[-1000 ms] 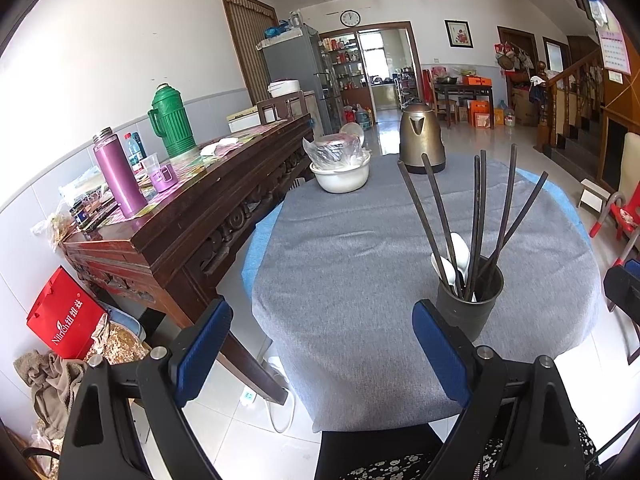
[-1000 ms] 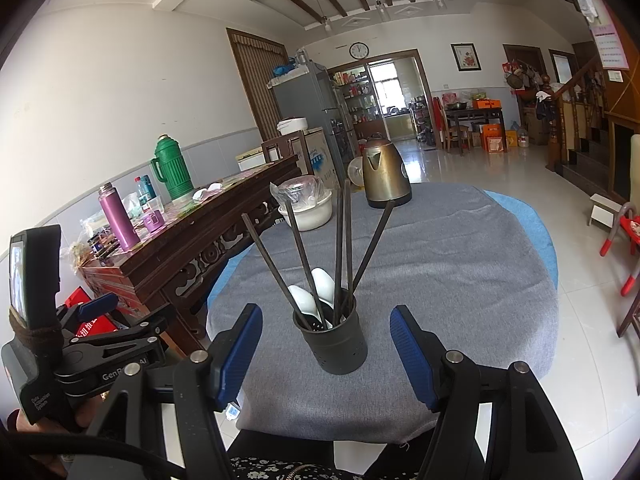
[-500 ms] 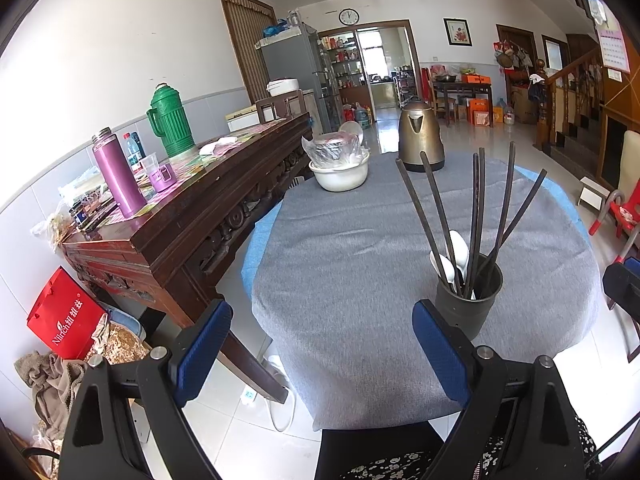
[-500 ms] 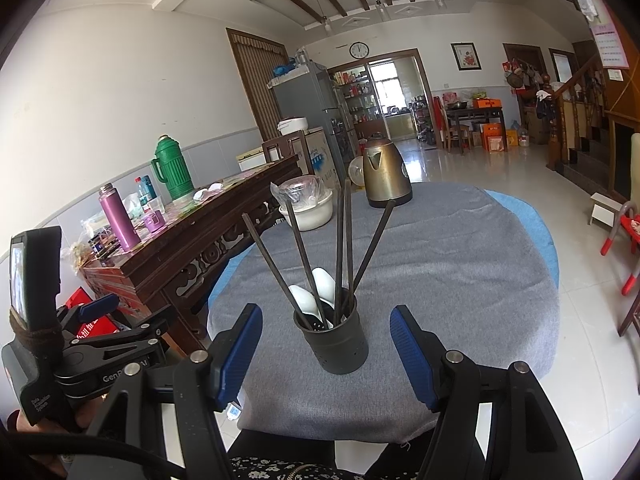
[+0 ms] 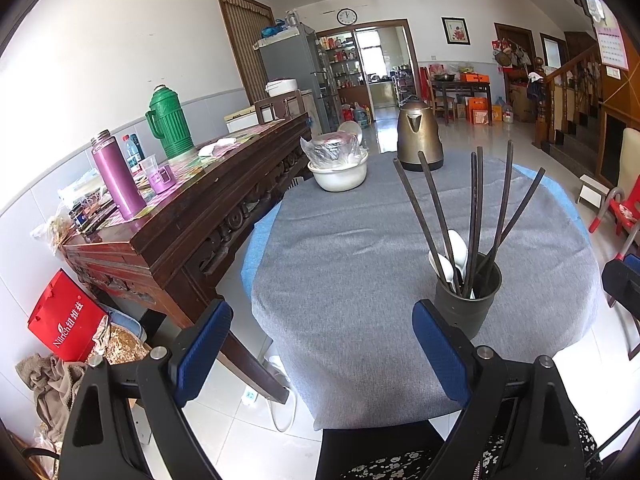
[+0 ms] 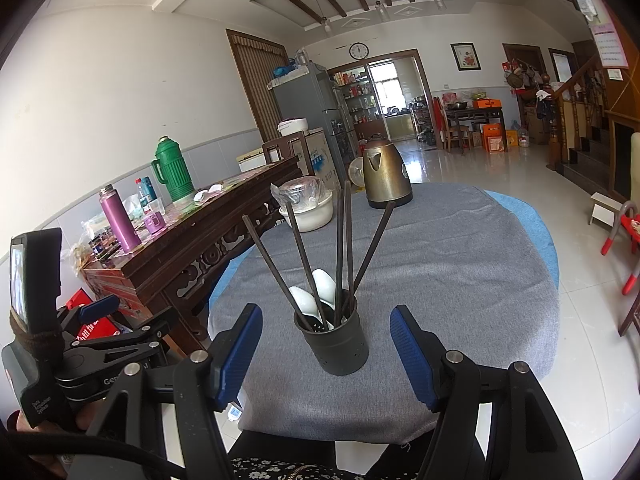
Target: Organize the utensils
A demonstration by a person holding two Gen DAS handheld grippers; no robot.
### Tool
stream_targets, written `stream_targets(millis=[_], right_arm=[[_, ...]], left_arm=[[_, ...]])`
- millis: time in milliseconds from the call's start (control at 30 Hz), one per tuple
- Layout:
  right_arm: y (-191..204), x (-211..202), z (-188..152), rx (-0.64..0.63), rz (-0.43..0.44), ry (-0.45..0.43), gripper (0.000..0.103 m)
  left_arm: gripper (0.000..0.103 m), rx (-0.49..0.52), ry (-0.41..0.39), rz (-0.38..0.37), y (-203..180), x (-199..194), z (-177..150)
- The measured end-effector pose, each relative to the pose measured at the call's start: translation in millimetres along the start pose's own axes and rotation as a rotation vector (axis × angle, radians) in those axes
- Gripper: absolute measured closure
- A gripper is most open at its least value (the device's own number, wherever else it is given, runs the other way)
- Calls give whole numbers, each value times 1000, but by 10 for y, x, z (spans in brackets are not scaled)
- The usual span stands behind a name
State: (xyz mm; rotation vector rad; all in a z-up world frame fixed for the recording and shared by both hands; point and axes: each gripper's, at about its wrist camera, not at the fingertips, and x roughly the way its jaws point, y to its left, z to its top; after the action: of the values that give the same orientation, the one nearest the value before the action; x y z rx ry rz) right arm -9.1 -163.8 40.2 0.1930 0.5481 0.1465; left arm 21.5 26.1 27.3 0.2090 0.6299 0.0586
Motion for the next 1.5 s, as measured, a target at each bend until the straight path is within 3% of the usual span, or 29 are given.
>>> stream_targets(millis=[1500], right_arm=[[20,-16,17,1,5,-6,33]], left_arm=[[11,6,5,-2,-3,-5,21]])
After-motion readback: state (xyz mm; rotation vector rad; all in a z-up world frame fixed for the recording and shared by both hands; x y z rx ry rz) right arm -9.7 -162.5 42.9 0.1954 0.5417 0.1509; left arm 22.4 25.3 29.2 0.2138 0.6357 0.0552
